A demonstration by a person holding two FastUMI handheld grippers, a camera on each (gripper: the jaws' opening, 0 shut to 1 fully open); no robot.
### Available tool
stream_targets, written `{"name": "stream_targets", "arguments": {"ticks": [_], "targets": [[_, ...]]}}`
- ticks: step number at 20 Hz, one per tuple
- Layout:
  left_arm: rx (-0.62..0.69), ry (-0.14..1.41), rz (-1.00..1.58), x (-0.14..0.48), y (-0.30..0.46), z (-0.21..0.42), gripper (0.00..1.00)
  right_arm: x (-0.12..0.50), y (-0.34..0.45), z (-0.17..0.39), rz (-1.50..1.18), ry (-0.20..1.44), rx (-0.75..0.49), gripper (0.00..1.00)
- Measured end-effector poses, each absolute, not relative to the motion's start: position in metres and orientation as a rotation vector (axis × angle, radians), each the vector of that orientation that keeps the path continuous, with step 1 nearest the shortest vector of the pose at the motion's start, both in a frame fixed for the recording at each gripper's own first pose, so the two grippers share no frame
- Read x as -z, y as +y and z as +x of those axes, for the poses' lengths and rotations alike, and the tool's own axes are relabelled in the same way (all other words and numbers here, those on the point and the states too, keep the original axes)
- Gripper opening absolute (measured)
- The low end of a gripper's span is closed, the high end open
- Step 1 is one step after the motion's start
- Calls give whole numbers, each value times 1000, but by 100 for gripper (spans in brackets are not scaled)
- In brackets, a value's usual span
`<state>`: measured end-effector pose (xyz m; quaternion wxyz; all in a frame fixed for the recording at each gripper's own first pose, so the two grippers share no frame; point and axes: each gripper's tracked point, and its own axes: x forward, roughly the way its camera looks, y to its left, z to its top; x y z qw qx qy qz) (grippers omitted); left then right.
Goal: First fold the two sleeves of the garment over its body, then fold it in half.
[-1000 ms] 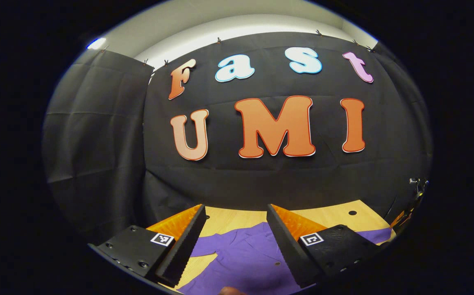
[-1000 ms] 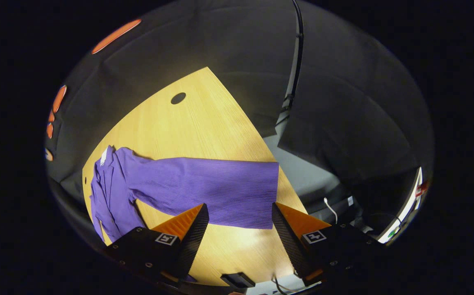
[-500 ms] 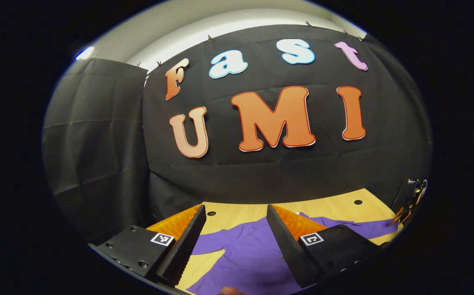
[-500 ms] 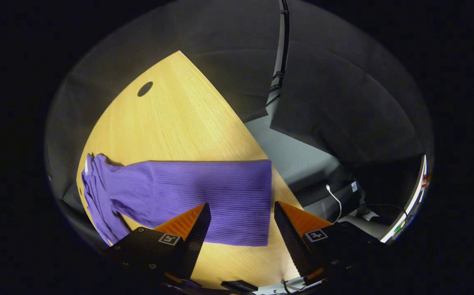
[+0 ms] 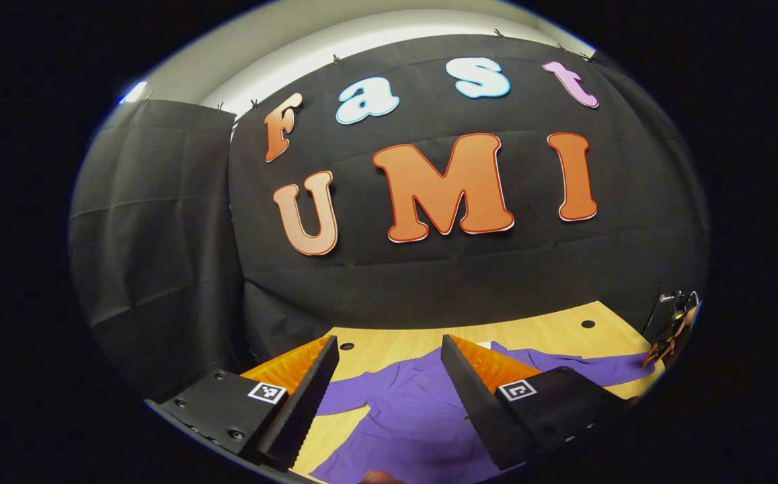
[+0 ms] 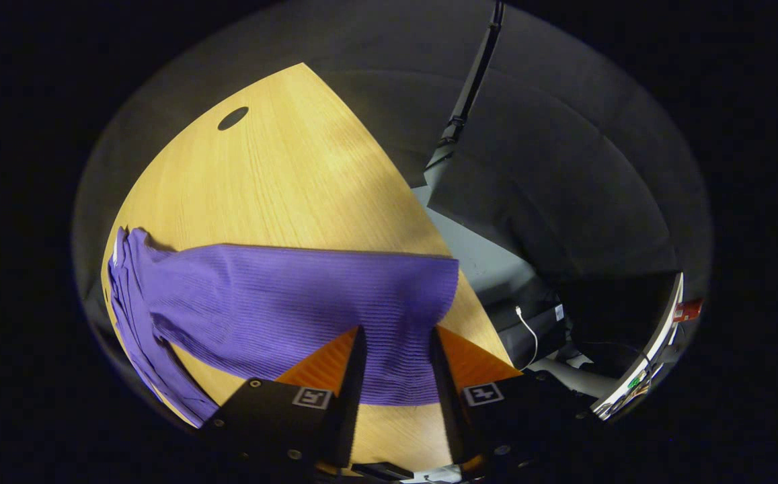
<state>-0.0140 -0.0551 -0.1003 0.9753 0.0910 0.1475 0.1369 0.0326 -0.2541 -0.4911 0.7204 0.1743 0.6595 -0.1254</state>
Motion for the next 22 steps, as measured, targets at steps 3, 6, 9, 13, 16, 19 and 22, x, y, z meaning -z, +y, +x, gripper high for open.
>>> {"name": "stream_targets", "arguments": {"ticks": [3, 6, 9, 13, 16, 19, 22], "targets": [[-277, 302, 170, 103, -49, -19, 98, 488, -248, 39, 400, 1442, 287, 22], [-271, 307, 172, 106, -34, -19, 98, 481, -238, 40, 428, 1429, 282, 4], [-254, 293, 175, 102, -15, -17, 100, 454, -215, 46, 454, 1387, 254, 3], [-220, 289, 157, 105, 14, -9, 98, 404, -194, 48, 423, 1315, 244, 3], [-191, 285, 121, 111, 34, -4, 98, 359, -170, 54, 408, 1256, 222, 3], [-174, 291, 88, 118, 56, -1, 98, 311, -139, 61, 372, 1195, 186, 3], [-168, 290, 68, 125, 79, 2, 98, 272, -104, 67, 328, 1149, 138, 3]]}}
